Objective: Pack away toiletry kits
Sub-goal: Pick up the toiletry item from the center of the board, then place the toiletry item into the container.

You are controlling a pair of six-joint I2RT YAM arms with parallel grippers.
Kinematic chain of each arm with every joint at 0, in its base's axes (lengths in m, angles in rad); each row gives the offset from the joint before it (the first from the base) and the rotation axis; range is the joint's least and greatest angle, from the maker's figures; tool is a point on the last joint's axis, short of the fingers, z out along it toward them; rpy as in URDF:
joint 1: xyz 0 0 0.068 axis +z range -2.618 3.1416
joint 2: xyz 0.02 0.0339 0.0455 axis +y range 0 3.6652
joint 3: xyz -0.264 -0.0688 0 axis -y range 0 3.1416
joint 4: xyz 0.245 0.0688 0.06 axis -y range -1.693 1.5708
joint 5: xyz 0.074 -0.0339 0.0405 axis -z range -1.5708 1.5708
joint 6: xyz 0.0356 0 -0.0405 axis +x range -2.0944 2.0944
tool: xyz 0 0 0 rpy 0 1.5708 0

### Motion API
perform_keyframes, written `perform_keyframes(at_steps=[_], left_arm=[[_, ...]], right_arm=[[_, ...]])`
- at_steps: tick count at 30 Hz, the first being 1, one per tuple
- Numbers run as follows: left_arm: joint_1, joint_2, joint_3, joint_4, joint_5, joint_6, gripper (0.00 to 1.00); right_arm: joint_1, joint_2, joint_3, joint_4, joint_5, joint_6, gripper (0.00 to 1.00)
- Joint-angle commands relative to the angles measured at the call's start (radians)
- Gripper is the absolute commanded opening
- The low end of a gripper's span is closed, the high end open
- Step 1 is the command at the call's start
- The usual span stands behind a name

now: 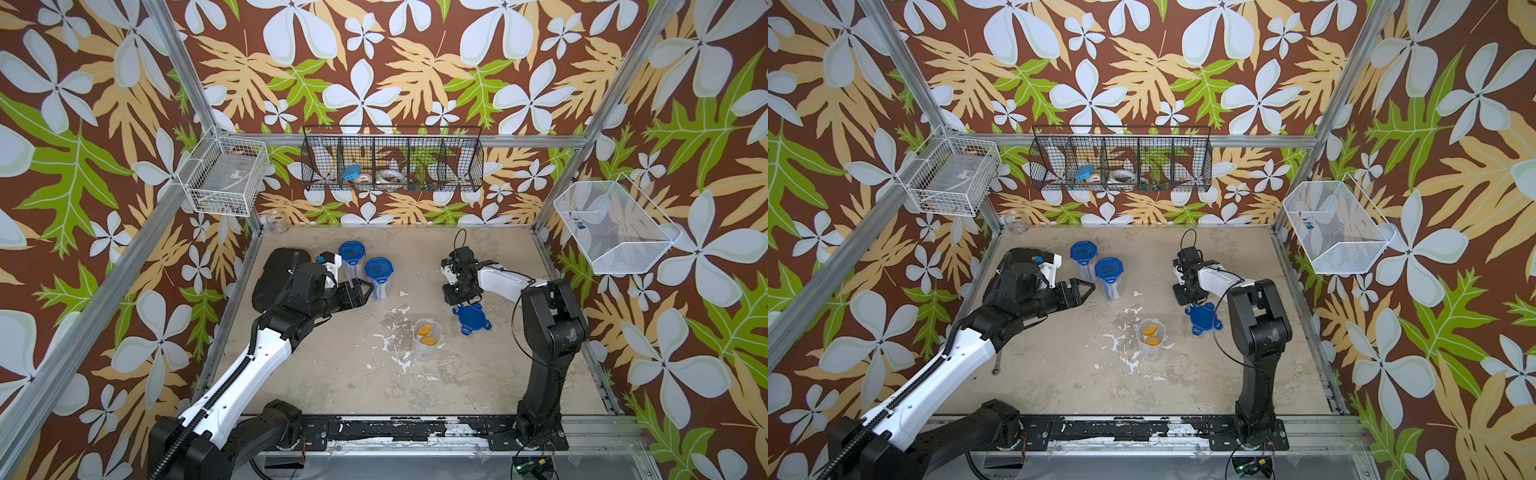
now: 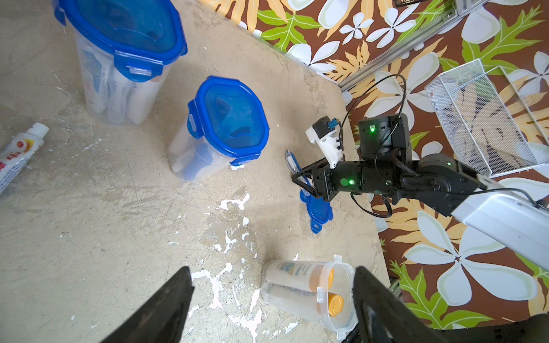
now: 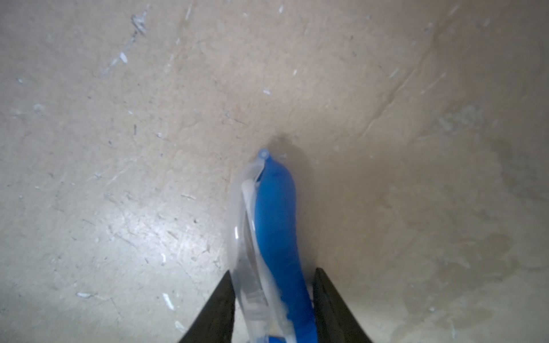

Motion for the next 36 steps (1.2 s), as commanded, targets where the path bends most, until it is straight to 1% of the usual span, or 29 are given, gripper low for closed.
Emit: perform_keyframes(at_steps=[1, 4, 10, 15, 18, 23, 26, 30, 32, 36], left_arm=[[0.0, 0.005, 0.016, 0.005, 0.01, 0.008, 0.85], [0.001, 0.005, 0.024, 0.005, 0.01, 0.007, 0.85], [0.0, 0.021, 0.05, -0.005, 0.043, 0.005, 0.85], [-0.003, 0.033, 0.069, -0.004, 0.061, 0.003, 0.86], [-0.009, 0.047, 0.092, -0.017, 0.075, 0.018, 0.86], [-0.02, 0.077, 0.119, -0.031, 0.137, 0.023, 0.86], [-0.056, 0.107, 0.164, -0.037, 0.173, 0.028, 0.88], [-0.14, 0.172, 0.255, -0.032, 0.203, 0.029, 0.9], [-0.183, 0.205, 0.289, -0.016, 0.21, 0.027, 0.9], [-0.253, 0.246, 0.307, 0.066, 0.221, -0.006, 0.91]], right_arm=[[0.001, 0.003, -0.017, -0.086, -0.018, -0.018, 0.36], [0.001, 0.002, -0.02, -0.081, -0.021, -0.029, 0.26], [-0.004, -0.016, -0.022, -0.064, -0.041, -0.051, 0.13], [-0.004, -0.038, 0.005, -0.071, -0.038, -0.063, 0.13], [-0.003, -0.1, -0.012, -0.038, -0.067, -0.059, 0.14], [-0.004, -0.28, -0.104, 0.08, -0.14, -0.087, 0.15], [-0.003, -0.414, -0.178, 0.145, -0.198, -0.093, 0.15], [0.01, -0.622, -0.285, 0.217, -0.366, -0.112, 0.15], [0.029, -0.718, -0.322, 0.229, -0.417, -0.115, 0.16], [0.042, -0.868, -0.376, 0.225, -0.575, -0.058, 0.16]])
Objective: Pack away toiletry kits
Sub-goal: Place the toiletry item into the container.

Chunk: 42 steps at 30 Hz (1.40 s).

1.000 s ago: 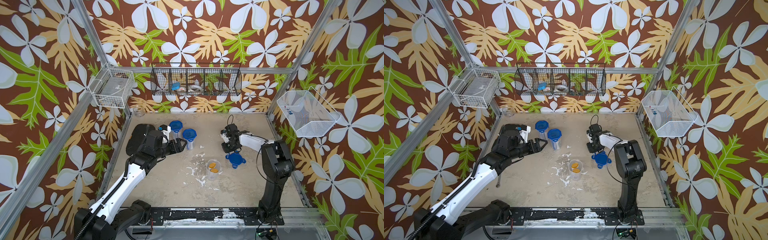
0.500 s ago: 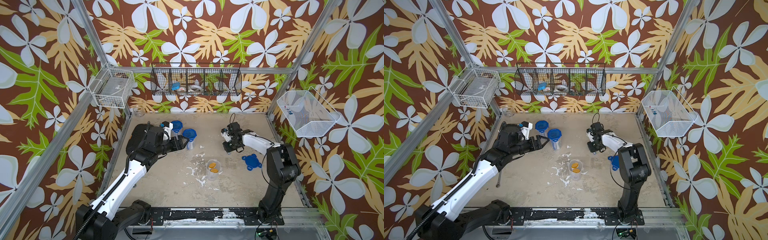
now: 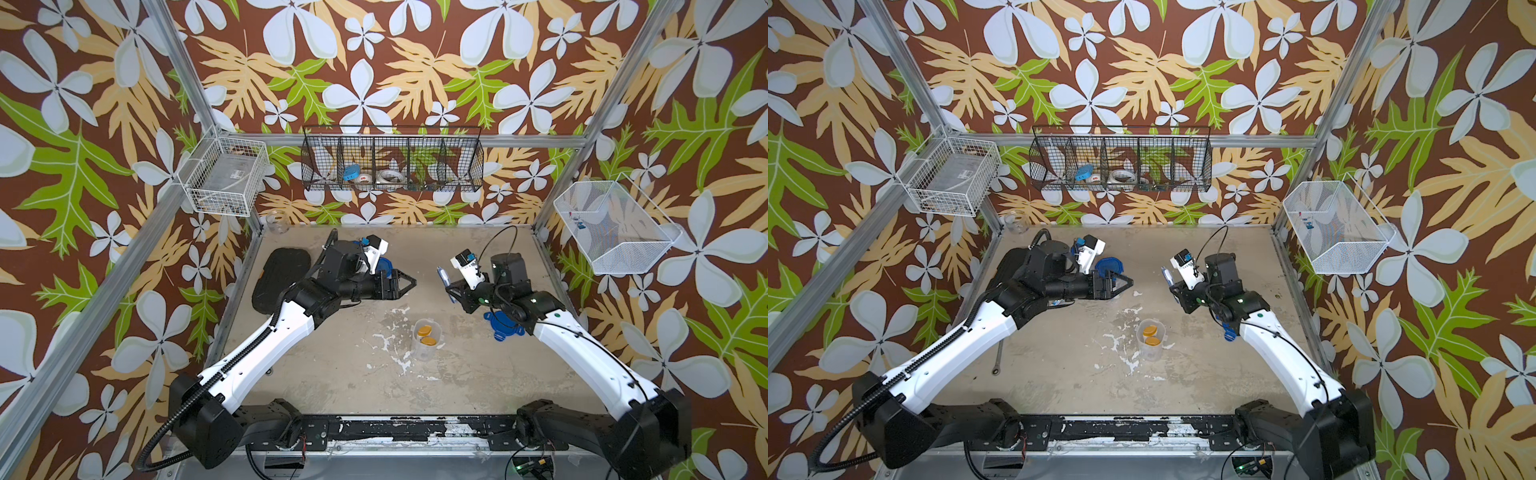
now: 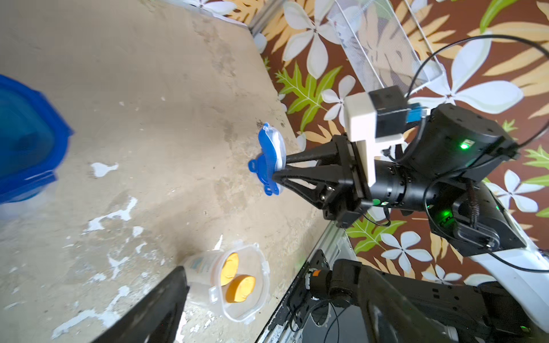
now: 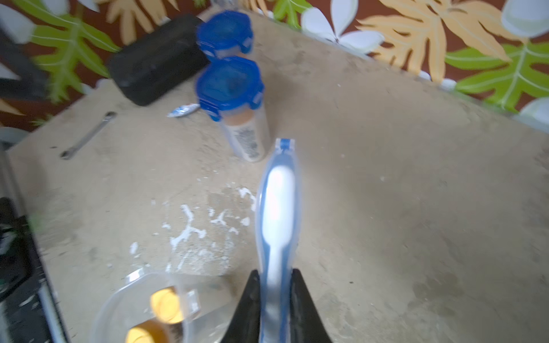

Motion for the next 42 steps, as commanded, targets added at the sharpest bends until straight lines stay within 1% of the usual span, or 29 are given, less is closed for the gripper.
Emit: perform_keyframes(at_steps=[1, 4, 7, 9, 12, 14, 17, 20, 25, 28, 33, 35, 37, 38, 41, 42], left_arm=[[-0.041, 0.025, 0.01, 0.09, 0.024, -0.037, 0.91], [-0.086, 0.056, 0.009, 0.142, 0.021, -0.053, 0.91], [-0.112, 0.071, -0.008, 0.214, 0.022, -0.085, 0.92], [-0.126, 0.078, -0.019, 0.256, 0.025, -0.106, 0.92], [-0.15, 0.098, -0.015, 0.269, 0.015, -0.11, 0.91], [-0.165, 0.11, -0.01, 0.274, 0.005, -0.109, 0.89], [-0.174, 0.114, -0.02, 0.278, -0.03, -0.12, 0.8], [-0.173, 0.11, -0.04, 0.294, -0.048, -0.14, 0.65], [-0.175, 0.114, -0.04, 0.285, -0.073, -0.14, 0.5], [-0.177, 0.111, -0.047, 0.281, -0.081, -0.135, 0.45], [-0.187, 0.118, -0.044, 0.256, -0.099, -0.122, 0.42], [-0.191, 0.118, -0.045, 0.257, -0.102, -0.123, 0.36], [-0.193, 0.116, -0.048, 0.255, -0.105, -0.123, 0.26], [-0.192, 0.112, -0.046, 0.253, -0.107, -0.122, 0.23], [-0.193, 0.104, -0.045, 0.24, -0.123, -0.114, 0.19], [-0.193, 0.099, -0.043, 0.233, -0.13, -0.107, 0.18]], right_arm=[[0.007, -0.085, -0.034, 0.029, -0.188, 0.06, 0.16], [0.012, -0.147, -0.068, 0.051, -0.285, 0.134, 0.16], [0.03, -0.181, -0.084, 0.076, -0.336, 0.188, 0.17], [0.049, -0.183, -0.083, 0.077, -0.344, 0.2, 0.17], [0.07, -0.176, -0.085, 0.079, -0.338, 0.206, 0.17], [0.071, -0.173, -0.09, 0.089, -0.34, 0.213, 0.17], [0.072, -0.175, -0.095, 0.095, -0.336, 0.216, 0.17], [0.074, -0.174, -0.098, 0.097, -0.335, 0.214, 0.17], [0.075, -0.163, -0.102, 0.091, -0.321, 0.203, 0.17], [0.081, -0.156, -0.094, 0.084, -0.312, 0.198, 0.18], [0.094, -0.154, -0.089, 0.076, -0.298, 0.19, 0.18], [0.097, -0.154, -0.088, 0.07, -0.289, 0.187, 0.19], [0.098, -0.156, -0.086, 0.065, -0.28, 0.182, 0.21], [0.098, -0.157, -0.087, 0.063, -0.276, 0.181, 0.22], [0.098, -0.158, -0.086, 0.057, -0.264, 0.18, 0.29], [0.098, -0.159, -0.086, 0.054, -0.255, 0.181, 0.34]])
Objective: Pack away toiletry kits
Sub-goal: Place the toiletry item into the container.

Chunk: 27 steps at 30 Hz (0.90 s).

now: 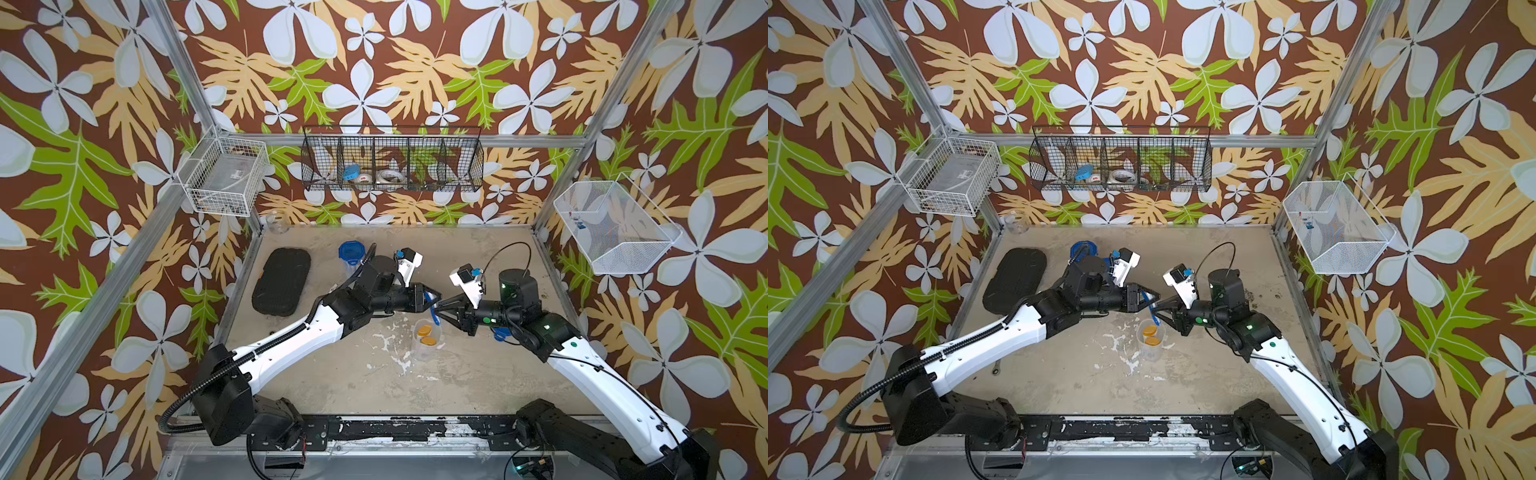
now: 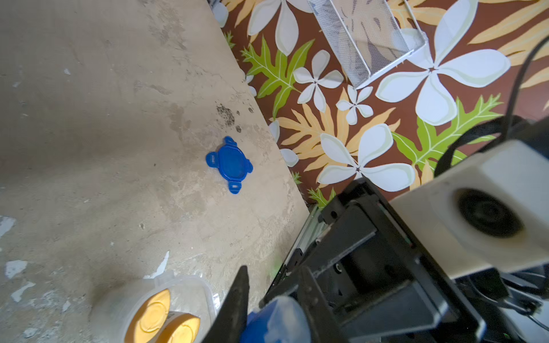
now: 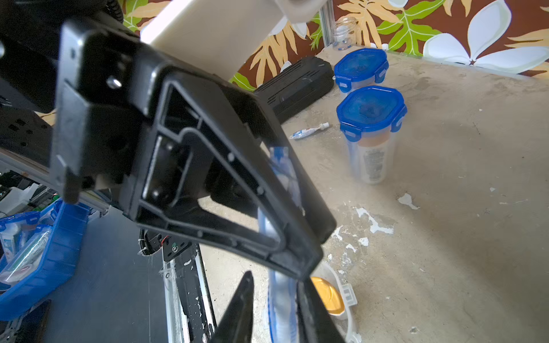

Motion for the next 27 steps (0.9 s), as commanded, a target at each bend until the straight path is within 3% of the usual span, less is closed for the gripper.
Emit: perform_keyframes(at_steps=[1, 6, 10, 14, 18, 22, 27], left_arm=[[0.001, -0.012, 0.005, -0.015, -0.029, 0.024, 0.15], [0.001, -0.025, 0.011, -0.054, -0.076, 0.067, 0.1], [-0.006, -0.039, -0.017, -0.065, -0.117, 0.101, 0.07], [-0.044, -0.032, -0.026, -0.073, -0.165, 0.134, 0.06], [-0.094, -0.012, -0.031, -0.078, -0.258, 0.173, 0.06], [-0.128, -0.013, -0.045, -0.085, -0.375, 0.218, 0.06], [-0.131, 0.014, -0.062, -0.059, -0.402, 0.238, 0.04]], right_arm=[[0.0, -0.004, 0.003, 0.003, 0.03, -0.011, 0.39], [-0.001, -0.045, -0.02, -0.026, 0.117, 0.018, 0.54], [-0.046, -0.156, -0.085, -0.032, 0.247, 0.096, 0.6], [-0.203, -0.226, -0.141, -0.068, 0.34, 0.205, 0.62], [-0.339, -0.207, -0.141, -0.106, 0.343, 0.221, 0.62], [-0.344, -0.177, -0.085, -0.136, 0.387, 0.187, 0.61], [-0.344, -0.169, -0.086, -0.139, 0.393, 0.199, 0.61]])
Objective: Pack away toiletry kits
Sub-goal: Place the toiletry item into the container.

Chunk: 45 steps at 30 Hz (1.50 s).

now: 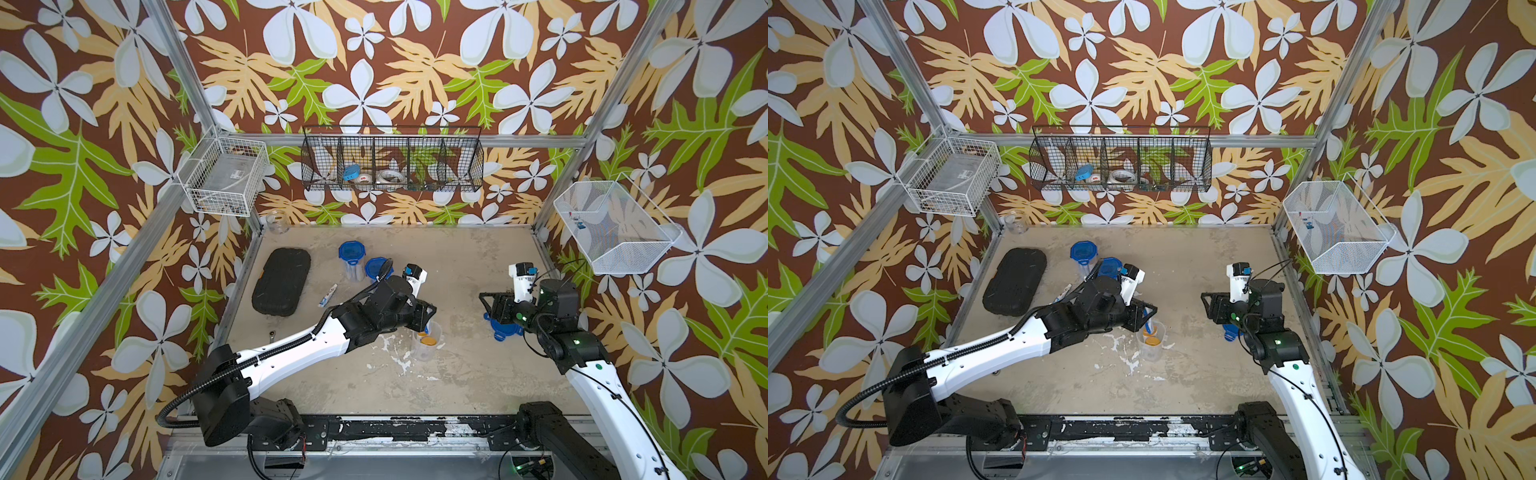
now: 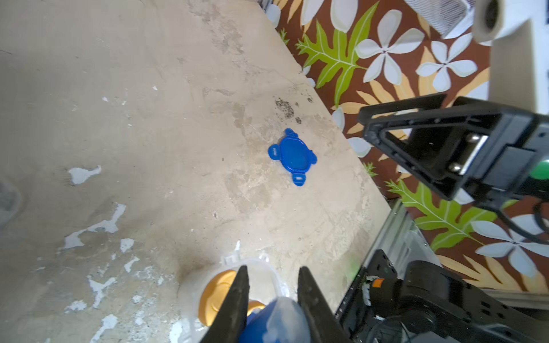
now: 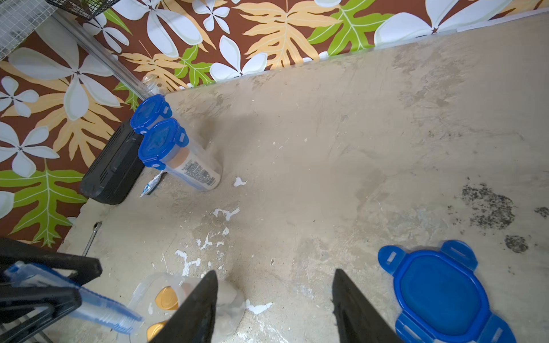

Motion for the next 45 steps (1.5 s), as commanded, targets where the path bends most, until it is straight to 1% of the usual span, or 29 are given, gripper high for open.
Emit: perform_keyframes(at_steps=[1, 7, 16, 19, 24, 26, 30, 34, 36, 37, 38, 40, 41, 43, 45], left_arm=[[-0.004, 0.019, 0.0, 0.032, -0.05, 0.032, 0.04], [-0.019, 0.051, -0.012, 0.096, -0.024, 0.007, 0.04], [-0.053, 0.106, -0.01, 0.123, -0.026, 0.008, 0.05], [-0.054, 0.114, -0.018, 0.126, -0.036, 0.017, 0.13], [-0.054, 0.11, -0.012, 0.123, -0.048, 0.037, 0.37], [-0.054, 0.104, -0.006, 0.117, -0.047, 0.042, 0.42], [-0.055, 0.084, 0.002, 0.102, -0.033, 0.047, 0.57], [-0.054, 0.041, 0.01, 0.06, -0.05, 0.044, 0.58], [-0.054, -0.005, 0.024, -0.007, -0.079, 0.035, 0.58], [-0.048, -0.028, 0.03, -0.053, -0.099, 0.03, 0.61], [-0.033, -0.05, 0.037, -0.109, -0.111, 0.026, 0.63], [0.025, -0.093, 0.027, -0.209, -0.108, 0.007, 0.67], [0.074, -0.117, 0.006, -0.251, -0.098, -0.006, 0.69], [0.186, -0.166, -0.049, -0.277, -0.052, -0.017, 0.76], [0.332, -0.19, -0.094, -0.286, 0.002, -0.021, 0.83]], right_arm=[[0.001, 0.002, 0.001, -0.013, 0.024, 0.008, 0.61], [0.001, 0.021, 0.01, -0.01, 0.032, -0.001, 0.6], [0.001, 0.044, 0.042, -0.015, 0.048, -0.02, 0.6], [0.001, 0.044, 0.047, -0.021, 0.053, -0.023, 0.61], [0.001, 0.051, 0.066, -0.035, 0.066, -0.035, 0.6], [0.001, 0.054, 0.074, -0.04, 0.071, -0.038, 0.6], [0.001, 0.061, 0.082, -0.042, 0.076, -0.042, 0.6], [0.0, 0.073, 0.094, -0.042, 0.079, -0.048, 0.61], [0.001, 0.081, 0.104, -0.042, 0.072, -0.054, 0.61], [0.001, 0.086, 0.109, -0.045, 0.067, -0.057, 0.62], [0.002, 0.092, 0.115, -0.046, 0.053, -0.065, 0.66], [0.014, 0.108, 0.136, -0.053, 0.023, -0.088, 0.74], [0.033, 0.12, 0.15, -0.062, 0.02, -0.102, 0.78], [0.081, 0.146, 0.183, -0.082, 0.02, -0.133, 0.85], [0.143, 0.181, 0.219, -0.103, 0.022, -0.158, 0.89]])
